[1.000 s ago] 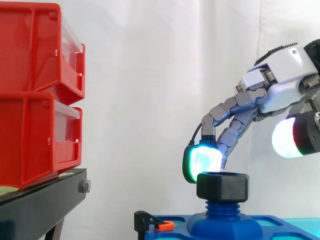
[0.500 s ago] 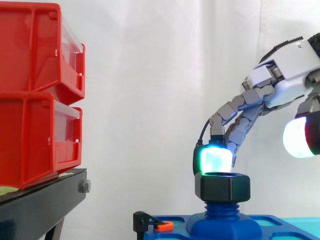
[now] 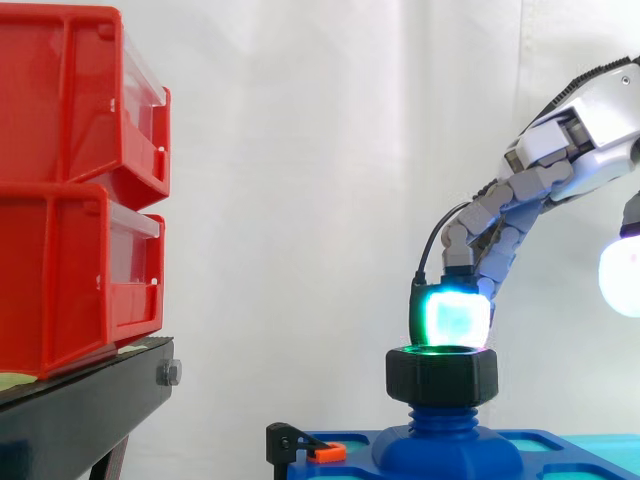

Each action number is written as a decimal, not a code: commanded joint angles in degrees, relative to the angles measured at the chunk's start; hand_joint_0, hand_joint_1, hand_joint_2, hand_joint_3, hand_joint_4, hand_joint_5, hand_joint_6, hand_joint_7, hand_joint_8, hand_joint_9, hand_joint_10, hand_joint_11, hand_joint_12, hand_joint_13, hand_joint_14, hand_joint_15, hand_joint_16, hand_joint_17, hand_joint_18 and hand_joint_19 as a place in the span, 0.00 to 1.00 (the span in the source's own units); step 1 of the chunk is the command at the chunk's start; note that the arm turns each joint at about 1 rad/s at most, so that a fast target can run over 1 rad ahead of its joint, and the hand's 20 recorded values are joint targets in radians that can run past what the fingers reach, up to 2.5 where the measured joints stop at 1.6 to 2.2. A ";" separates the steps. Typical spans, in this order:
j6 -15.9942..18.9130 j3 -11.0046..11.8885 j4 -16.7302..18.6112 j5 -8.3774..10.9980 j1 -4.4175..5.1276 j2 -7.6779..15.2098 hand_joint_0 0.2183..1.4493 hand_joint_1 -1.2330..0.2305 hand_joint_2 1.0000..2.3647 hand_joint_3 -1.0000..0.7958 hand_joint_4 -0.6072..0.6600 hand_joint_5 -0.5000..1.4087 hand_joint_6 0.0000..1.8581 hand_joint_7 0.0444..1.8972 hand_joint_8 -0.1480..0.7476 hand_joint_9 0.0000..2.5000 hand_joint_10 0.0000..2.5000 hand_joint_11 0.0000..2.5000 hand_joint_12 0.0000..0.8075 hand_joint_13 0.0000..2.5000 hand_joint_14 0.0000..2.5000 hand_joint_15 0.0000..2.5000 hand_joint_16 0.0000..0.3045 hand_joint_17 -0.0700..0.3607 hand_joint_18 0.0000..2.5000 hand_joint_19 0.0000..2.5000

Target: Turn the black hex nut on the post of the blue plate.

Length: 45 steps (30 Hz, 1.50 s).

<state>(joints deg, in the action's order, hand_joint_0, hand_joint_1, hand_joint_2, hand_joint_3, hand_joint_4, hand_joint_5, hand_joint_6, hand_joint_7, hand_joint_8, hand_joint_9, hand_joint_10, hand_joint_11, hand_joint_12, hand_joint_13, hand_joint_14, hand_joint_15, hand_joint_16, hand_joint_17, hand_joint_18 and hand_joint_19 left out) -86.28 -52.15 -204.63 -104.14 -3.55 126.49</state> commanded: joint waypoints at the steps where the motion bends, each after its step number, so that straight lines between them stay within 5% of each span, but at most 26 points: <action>1: -0.20 -0.06 -1.29 0.16 0.12 -0.55 0.20 0.49 0.00 0.28 0.61 0.17 0.27 0.52 0.37 0.20 0.00 0.10 0.40 0.24 0.01 0.12 0.14 0.39 0.15 0.13; 22: 0.94 1.44 -1.47 0.16 0.82 -0.72 0.20 0.49 0.00 0.28 0.62 0.17 0.27 0.52 0.38 0.20 0.00 0.10 0.40 0.24 0.01 0.12 0.14 0.39 0.15 0.13; 31: 6.83 3.19 -1.21 0.25 1.35 -0.72 0.20 0.49 0.00 0.28 0.61 0.17 0.27 0.52 0.38 0.20 0.00 0.10 0.40 0.24 0.01 0.12 0.14 0.39 0.15 0.13; 39: 12.72 2.49 5.47 1.13 2.76 -0.63 0.20 0.49 0.00 0.28 0.62 0.16 0.27 0.51 0.37 0.20 0.00 0.11 0.40 0.24 0.01 0.12 0.14 0.39 0.15 0.13; 45: 13.07 -2.26 12.50 3.24 4.16 -0.63 0.20 0.49 0.00 0.28 0.62 0.16 0.27 0.52 0.38 0.20 0.00 0.10 0.40 0.24 0.01 0.12 0.14 0.39 0.15 0.14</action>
<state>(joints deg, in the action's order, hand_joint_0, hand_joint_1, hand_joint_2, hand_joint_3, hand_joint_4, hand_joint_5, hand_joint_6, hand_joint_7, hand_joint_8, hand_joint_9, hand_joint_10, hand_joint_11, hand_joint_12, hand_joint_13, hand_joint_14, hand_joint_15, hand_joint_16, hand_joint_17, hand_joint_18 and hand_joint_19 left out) -73.60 -51.77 -196.51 -102.14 -0.14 125.85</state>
